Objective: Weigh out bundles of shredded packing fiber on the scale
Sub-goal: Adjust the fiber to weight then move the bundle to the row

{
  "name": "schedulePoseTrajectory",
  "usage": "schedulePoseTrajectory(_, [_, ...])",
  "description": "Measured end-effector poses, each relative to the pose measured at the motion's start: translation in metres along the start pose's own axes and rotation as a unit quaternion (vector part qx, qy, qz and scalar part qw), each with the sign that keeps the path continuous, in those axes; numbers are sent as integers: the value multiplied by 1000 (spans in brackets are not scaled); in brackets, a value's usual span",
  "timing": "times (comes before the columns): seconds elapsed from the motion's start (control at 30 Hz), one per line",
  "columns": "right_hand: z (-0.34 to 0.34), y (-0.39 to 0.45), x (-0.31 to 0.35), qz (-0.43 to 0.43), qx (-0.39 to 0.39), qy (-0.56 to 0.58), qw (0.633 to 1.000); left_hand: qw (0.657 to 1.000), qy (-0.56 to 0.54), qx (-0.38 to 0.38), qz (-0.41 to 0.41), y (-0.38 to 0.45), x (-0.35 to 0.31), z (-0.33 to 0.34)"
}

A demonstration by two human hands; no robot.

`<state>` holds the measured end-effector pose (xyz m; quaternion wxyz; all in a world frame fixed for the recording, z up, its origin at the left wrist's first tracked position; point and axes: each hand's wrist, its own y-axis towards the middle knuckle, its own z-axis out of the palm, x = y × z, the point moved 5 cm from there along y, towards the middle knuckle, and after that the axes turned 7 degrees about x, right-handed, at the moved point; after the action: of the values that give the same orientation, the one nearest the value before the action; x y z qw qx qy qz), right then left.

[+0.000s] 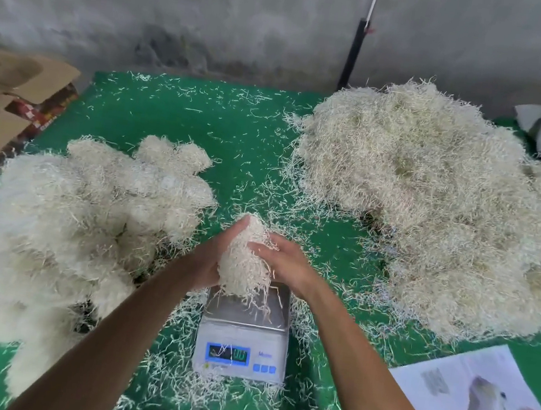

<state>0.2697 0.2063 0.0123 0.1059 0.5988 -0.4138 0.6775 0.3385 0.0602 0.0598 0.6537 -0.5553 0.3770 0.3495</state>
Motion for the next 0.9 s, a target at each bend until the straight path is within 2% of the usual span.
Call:
schedulePoseTrajectory(0.07, [4, -2, 3, -46, -37, 13, 998, 1000, 14, -8, 14, -7, 13, -16])
schedulePoseTrajectory(0.13, [0, -8, 8, -97, -142, 23, 985, 997, 55, -47, 42, -18, 26, -35])
schedulePoseTrajectory(0.2, [-4, -15, 6, -117, -228, 19, 966, 996, 12, -67, 50, -27, 40, -48])
schedulePoseTrajectory(0.27, [3, -16, -6, -76, -211, -27, 974, 994, -24, -89, 51, -37, 50, -49])
schedulePoseTrajectory(0.33, [8, -21, -26, -4, -169, -143, 975, 991, -48, -128, -12, -42, 61, -50])
schedulePoseTrajectory(0.43, [-2, -36, -49, 43, -184, -267, 945, 989, 33, -142, -25, -48, 71, -50])
schedulePoseTrajectory(0.6, [-13, -50, -61, 36, -284, -175, 942, 979, 44, -201, 7, -52, 75, -58])
schedulePoseTrajectory(0.9, [0, -57, -53, 5, -333, -200, 921, 978, -5, -206, 28, -54, 84, -64])
